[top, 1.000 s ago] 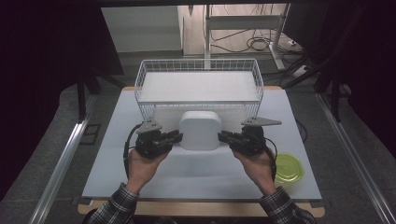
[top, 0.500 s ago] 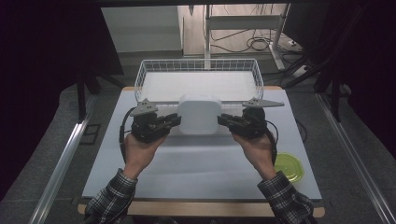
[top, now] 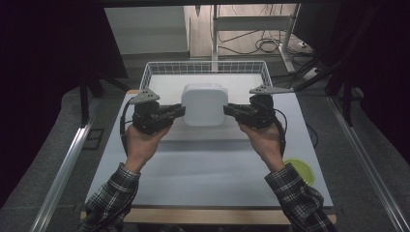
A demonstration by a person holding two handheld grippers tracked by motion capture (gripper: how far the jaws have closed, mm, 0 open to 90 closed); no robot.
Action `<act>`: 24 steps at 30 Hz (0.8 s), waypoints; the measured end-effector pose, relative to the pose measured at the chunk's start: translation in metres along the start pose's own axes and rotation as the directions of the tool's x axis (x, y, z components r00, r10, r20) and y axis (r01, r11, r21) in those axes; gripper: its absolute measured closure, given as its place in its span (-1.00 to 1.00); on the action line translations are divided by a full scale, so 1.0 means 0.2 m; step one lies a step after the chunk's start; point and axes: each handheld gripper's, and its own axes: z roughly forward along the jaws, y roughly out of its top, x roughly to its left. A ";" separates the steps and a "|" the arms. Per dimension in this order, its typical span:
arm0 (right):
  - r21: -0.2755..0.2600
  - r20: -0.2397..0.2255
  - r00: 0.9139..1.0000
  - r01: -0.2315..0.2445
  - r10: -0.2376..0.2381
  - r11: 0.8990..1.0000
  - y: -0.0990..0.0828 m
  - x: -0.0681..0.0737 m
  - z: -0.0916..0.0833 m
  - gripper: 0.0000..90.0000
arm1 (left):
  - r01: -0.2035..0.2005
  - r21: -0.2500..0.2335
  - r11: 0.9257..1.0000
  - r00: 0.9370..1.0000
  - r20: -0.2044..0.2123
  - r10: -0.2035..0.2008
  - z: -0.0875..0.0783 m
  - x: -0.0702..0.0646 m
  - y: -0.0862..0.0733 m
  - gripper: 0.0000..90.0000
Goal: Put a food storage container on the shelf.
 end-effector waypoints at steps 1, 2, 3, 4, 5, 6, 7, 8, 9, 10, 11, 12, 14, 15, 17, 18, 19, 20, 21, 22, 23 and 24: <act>-0.001 0.002 1.000 -0.003 0.003 1.000 0.01 -0.01 0.01 0.73 | 0.001 -0.002 1.000 1.000 0.000 -0.001 0.00 0.00 0.00 0.74; -0.001 0.003 1.000 -0.004 0.004 1.000 0.02 -0.01 0.01 0.72 | 0.002 -0.002 1.000 1.000 0.000 -0.002 0.00 0.01 0.01 0.75; -0.002 0.002 1.000 -0.008 0.008 1.000 0.03 -0.02 0.01 0.72 | 0.000 -0.001 1.000 1.000 0.000 0.000 0.01 0.01 0.02 0.75; -0.005 0.001 1.000 -0.011 0.011 1.000 0.03 -0.02 0.02 0.72 | 0.004 -0.002 1.000 1.000 0.001 -0.004 0.01 0.01 0.04 0.75; -0.003 0.002 1.000 -0.016 0.016 1.000 0.05 -0.03 0.02 0.72 | 0.005 -0.001 1.000 1.000 0.002 -0.005 0.01 0.02 0.05 0.75; -0.003 0.001 1.000 -0.022 0.022 1.000 0.06 -0.04 0.03 0.72 | 0.013 0.000 1.000 1.000 0.010 -0.013 0.01 0.03 0.05 0.75; -0.007 -0.005 1.000 -0.030 0.030 1.000 0.06 -0.04 0.03 0.72 | 0.022 -0.007 1.000 1.000 0.021 -0.022 0.01 0.03 0.06 0.75; -0.010 -0.010 0.999 -0.036 0.036 0.999 0.07 -0.05 0.03 0.72 | 0.027 -0.013 1.000 0.999 0.032 -0.027 0.01 0.04 0.07 0.75; -0.013 -0.013 0.999 -0.039 0.039 0.999 0.08 -0.05 0.03 0.72 | 0.028 -0.013 1.000 0.999 0.030 -0.027 0.01 0.04 0.08 0.75; -0.012 -0.009 0.999 -0.039 0.038 0.999 0.09 -0.05 0.03 0.72 | 0.025 -0.011 1.000 0.999 0.025 -0.025 0.01 0.04 0.09 0.75; -0.012 -0.006 0.999 -0.038 0.038 0.999 0.10 -0.06 0.03 0.71 | 0.027 -0.014 1.000 0.999 0.026 -0.027 0.01 0.04 0.10 0.75; -0.011 -0.002 0.999 -0.035 0.035 0.999 0.11 -0.06 0.03 0.71 | 0.028 -0.016 0.999 0.999 0.025 -0.028 0.02 0.05 0.11 0.75; -0.013 0.003 0.999 -0.034 0.034 0.999 0.13 -0.06 0.03 0.71 | 0.028 -0.017 0.999 0.999 0.016 -0.027 0.02 0.05 0.12 0.75; -0.014 0.009 0.999 -0.032 0.032 0.999 0.14 -0.07 0.04 0.71 | 0.030 -0.019 0.999 0.999 0.016 -0.030 0.03 0.05 0.13 0.75; -0.015 0.014 0.999 -0.035 0.035 0.999 0.16 -0.07 0.04 0.70 | 0.030 -0.017 0.999 0.999 0.014 -0.030 0.03 0.05 0.15 0.75; -0.013 0.016 0.999 -0.038 0.038 0.999 0.16 -0.08 0.04 0.70 | 0.033 -0.017 0.999 0.999 0.014 -0.032 0.04 0.06 0.16 0.75; -0.015 0.019 0.999 -0.040 0.040 0.999 0.17 -0.08 0.05 0.70 | 0.033 -0.016 0.999 0.999 0.013 -0.033 0.04 0.06 0.16 0.75; -0.013 0.022 0.999 -0.041 0.041 0.999 0.18 -0.08 0.05 0.70 | 0.036 -0.014 0.999 0.999 0.012 -0.036 0.04 0.07 0.17 0.75; -0.014 0.024 0.999 -0.040 0.041 0.999 0.19 -0.08 0.05 0.70 | 0.037 -0.013 0.999 0.999 0.012 -0.037 0.05 0.07 0.17 0.75; -0.014 0.026 0.999 -0.042 0.043 0.999 0.19 -0.09 0.06 0.70 | 0.039 -0.010 0.999 0.999 0.011 -0.039 0.05 0.08 0.18 0.75; -0.011 0.030 0.999 -0.042 0.042 0.999 0.20 -0.09 0.06 0.70 | 0.042 -0.009 0.999 0.999 0.012 -0.042 0.06 0.08 0.18 0.75; -0.010 0.033 0.999 -0.042 0.042 0.999 0.21 -0.09 0.06 0.70 | 0.052 -0.005 0.999 0.999 0.014 -0.052 0.07 0.09 0.19 0.75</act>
